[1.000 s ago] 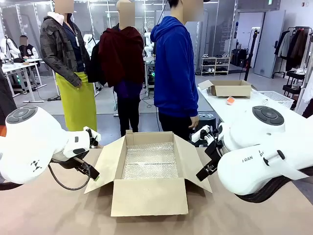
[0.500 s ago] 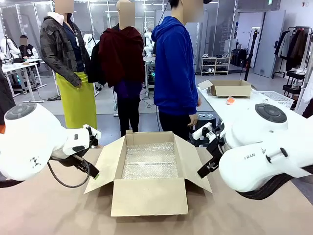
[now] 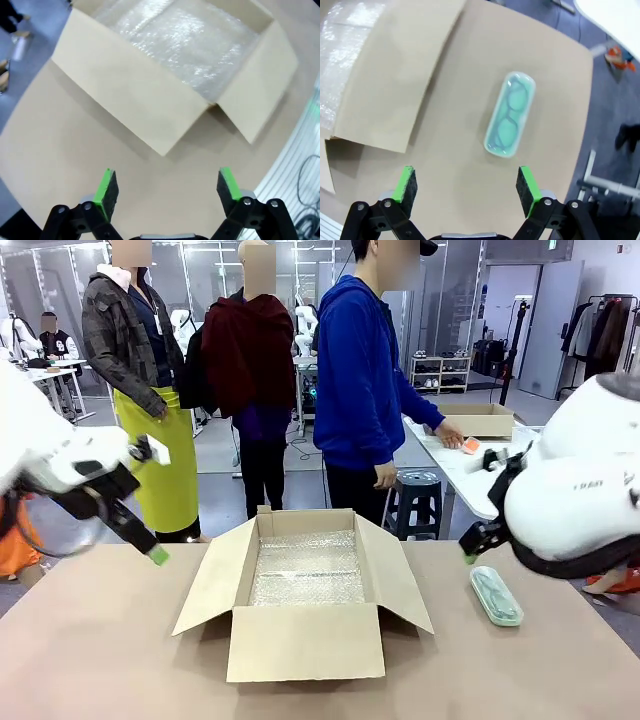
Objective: Pack the glasses set securely to prepare it for shipping.
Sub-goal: Place the Glasses case inside the Package Box.
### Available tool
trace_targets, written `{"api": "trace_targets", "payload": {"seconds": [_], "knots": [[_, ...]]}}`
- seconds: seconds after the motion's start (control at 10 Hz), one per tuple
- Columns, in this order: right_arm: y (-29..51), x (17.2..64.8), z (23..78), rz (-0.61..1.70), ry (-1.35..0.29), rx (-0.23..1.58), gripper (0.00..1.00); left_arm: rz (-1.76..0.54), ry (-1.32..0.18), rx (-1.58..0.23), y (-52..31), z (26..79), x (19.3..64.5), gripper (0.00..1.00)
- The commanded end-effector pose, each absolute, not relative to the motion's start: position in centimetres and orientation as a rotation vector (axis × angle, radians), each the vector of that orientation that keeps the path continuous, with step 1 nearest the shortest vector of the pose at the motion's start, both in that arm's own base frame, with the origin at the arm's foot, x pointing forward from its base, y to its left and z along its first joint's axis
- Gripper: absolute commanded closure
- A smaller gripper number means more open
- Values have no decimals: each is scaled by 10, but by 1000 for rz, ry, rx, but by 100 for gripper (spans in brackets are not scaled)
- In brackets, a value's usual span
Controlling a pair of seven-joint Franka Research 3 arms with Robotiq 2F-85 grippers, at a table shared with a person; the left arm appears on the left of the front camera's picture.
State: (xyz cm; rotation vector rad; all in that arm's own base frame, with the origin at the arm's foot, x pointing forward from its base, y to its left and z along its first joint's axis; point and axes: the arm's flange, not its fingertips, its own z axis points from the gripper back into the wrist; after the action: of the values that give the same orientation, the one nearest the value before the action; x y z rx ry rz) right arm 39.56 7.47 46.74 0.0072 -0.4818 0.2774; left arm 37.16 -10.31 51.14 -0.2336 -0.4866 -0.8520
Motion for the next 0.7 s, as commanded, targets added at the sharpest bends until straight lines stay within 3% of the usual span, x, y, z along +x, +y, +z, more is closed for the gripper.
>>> {"api": "trace_targets", "payload": {"seconds": [0.0, 0.4, 0.6], "knots": [[67, 412, 472, 135, -390, -20, 0, -921, -495, -329, -77, 526, 369, 0], [30, 455, 461, -5, -319, -2, 0, -940, -613, -404, -53, 532, 358, 0], [25, 443, 460, 36, -337, 4, 0, -932, -590, -376, -59, 538, 363, 0]]}}
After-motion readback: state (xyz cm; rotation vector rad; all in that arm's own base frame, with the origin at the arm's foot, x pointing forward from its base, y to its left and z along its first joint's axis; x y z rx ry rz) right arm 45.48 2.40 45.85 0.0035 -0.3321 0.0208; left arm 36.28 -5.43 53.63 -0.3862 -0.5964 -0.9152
